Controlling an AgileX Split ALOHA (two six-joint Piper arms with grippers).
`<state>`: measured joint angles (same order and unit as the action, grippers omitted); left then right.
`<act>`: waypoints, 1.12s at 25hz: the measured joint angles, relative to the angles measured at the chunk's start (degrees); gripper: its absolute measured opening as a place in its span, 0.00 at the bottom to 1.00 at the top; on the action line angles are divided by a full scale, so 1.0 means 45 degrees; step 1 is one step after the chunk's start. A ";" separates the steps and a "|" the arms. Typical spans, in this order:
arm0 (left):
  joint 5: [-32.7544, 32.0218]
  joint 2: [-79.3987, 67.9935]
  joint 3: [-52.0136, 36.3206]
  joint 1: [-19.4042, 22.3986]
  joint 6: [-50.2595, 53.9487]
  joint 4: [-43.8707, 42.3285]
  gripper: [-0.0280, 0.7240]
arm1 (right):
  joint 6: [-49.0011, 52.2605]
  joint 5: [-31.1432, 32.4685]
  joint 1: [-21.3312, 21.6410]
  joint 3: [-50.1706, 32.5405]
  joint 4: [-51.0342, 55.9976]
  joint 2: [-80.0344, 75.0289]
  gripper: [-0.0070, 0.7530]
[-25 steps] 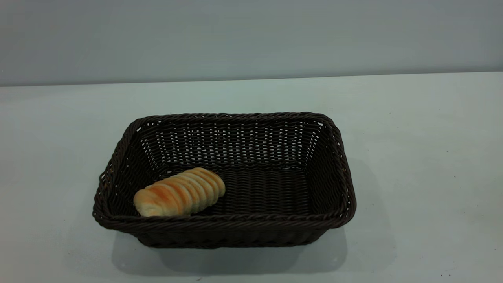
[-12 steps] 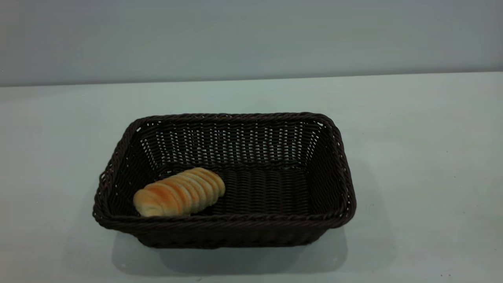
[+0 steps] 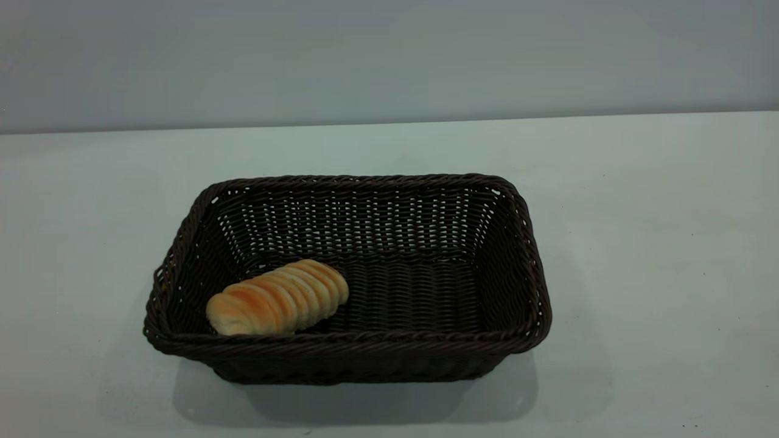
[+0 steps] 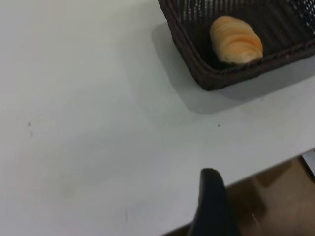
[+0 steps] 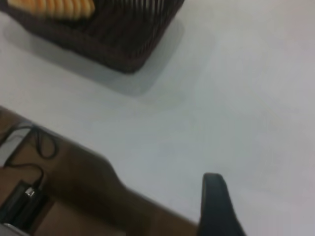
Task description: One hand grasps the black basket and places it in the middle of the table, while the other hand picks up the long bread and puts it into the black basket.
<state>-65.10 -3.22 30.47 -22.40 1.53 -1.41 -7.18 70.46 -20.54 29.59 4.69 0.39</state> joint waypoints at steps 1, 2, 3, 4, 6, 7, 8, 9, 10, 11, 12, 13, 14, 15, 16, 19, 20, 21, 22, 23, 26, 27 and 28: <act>0.0186 0.0000 -0.0100 0.0000 -0.0012 -0.0012 0.78 | 0.0025 -0.0229 0.0000 -0.0011 -0.0025 0.0065 0.67; 0.0346 0.0000 -0.0223 0.0000 -0.0024 -0.0012 0.78 | 0.0026 -0.0547 0.0000 -0.0011 -0.0072 0.0096 0.67; 0.0375 0.0000 -0.0284 0.0000 -0.0024 -0.0023 0.78 | 0.0026 -0.0874 0.0000 -0.0043 -0.0166 0.0096 0.67; 0.0388 0.0000 -0.0334 0.0000 -0.0024 -0.0027 0.78 | 0.0026 -0.1157 0.0000 -0.0117 -0.0287 0.0096 0.67; 0.0388 0.0000 -0.0334 0.0000 -0.0040 -0.0051 0.78 | 0.0034 -0.1287 0.0000 -0.0253 -0.0406 0.0096 0.67; 0.0388 0.0000 -0.0334 0.0000 -0.0068 -0.0061 0.78 | 0.0034 -0.1297 0.0000 -0.0319 -0.0480 0.0100 0.67; 0.0376 0.0000 -0.0334 0.0000 -0.0079 -0.0061 0.78 | 0.0034 -0.1271 0.0000 -0.0415 -0.0535 0.0100 0.67; 0.0359 0.0000 -0.0375 0.0000 -0.0079 -0.0061 0.78 | 0.0034 -0.1212 0.0000 -0.0463 -0.0577 0.0100 0.67; 0.0333 0.0000 -0.0449 0.0000 -0.0079 -0.0061 0.78 | 0.0034 -0.1186 0.0000 -0.0473 -0.0590 0.0100 0.67; 0.0252 0.0000 -0.0529 0.0000 -0.0079 -0.0061 0.78 | 0.0034 -0.1186 0.0000 -0.0473 -0.0590 0.0100 0.67; 0.0194 0.0000 -0.0574 0.0000 -0.0079 -0.0061 0.78 | 0.0034 -0.1186 0.0000 -0.0473 -0.0599 0.0100 0.67; 0.0156 0.0000 -0.0584 0.0000 -0.0093 -0.0061 0.78 | 0.0034 -0.1186 0.0000 -0.0477 -0.0599 0.0100 0.67; 0.0156 0.0000 -0.0584 0.0000 -0.0103 -0.0061 0.78 | 0.0034 -0.1186 0.0000 -0.0477 -0.0599 0.0100 0.67; 0.0156 0.0000 -0.0584 0.0000 -0.0103 -0.0061 0.78 | 0.0052 -0.1186 0.0000 -0.0477 -0.0599 0.0100 0.67; 0.0156 0.0000 -0.0584 0.0000 -0.0103 -0.0061 0.78 | 0.0100 -0.1186 0.0000 -0.0477 -0.0599 0.0100 0.67; 0.0141 0.0000 -0.0584 0.0000 -0.0103 -0.0061 0.78 | 0.0185 -0.1186 0.0000 -0.0477 -0.0599 0.0100 0.67; 0.0142 0.0000 -0.0584 0.0000 -0.0103 -0.0061 0.78 | 0.0193 -0.1186 0.0000 -0.0477 -0.0599 0.0100 0.67; 0.0142 0.0000 -0.0584 0.0000 -0.0103 -0.0061 0.78 | 0.0199 -0.1186 0.0000 -0.0477 -0.0599 0.0100 0.67; 0.0139 0.0000 -0.0584 0.0000 -0.0103 -0.0061 0.78 | 0.0224 -0.1186 0.0000 -0.0477 -0.0599 0.0100 0.67; 0.0126 0.0000 -0.0584 0.0000 -0.0103 -0.0061 0.78 | 0.0224 -0.1186 0.0000 -0.0477 -0.0599 0.0100 0.67; 0.0126 0.0000 -0.0584 0.0000 -0.0103 -0.0061 0.78 | 0.0234 -0.1186 0.0000 -0.0477 -0.0599 0.0100 0.67; 0.0126 0.0000 -0.0584 0.0000 -0.0103 -0.0061 0.78 | 0.0234 -0.1186 0.0000 -0.0477 -0.0599 0.0100 0.67; 0.0126 0.0000 -0.0584 0.0000 -0.0103 -0.0061 0.78 | 0.0234 -0.1186 0.0000 -0.0477 -0.0599 0.0100 0.67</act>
<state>-64.53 -3.22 27.84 -22.40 1.07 -1.68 -6.13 65.12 -20.54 27.44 1.99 0.84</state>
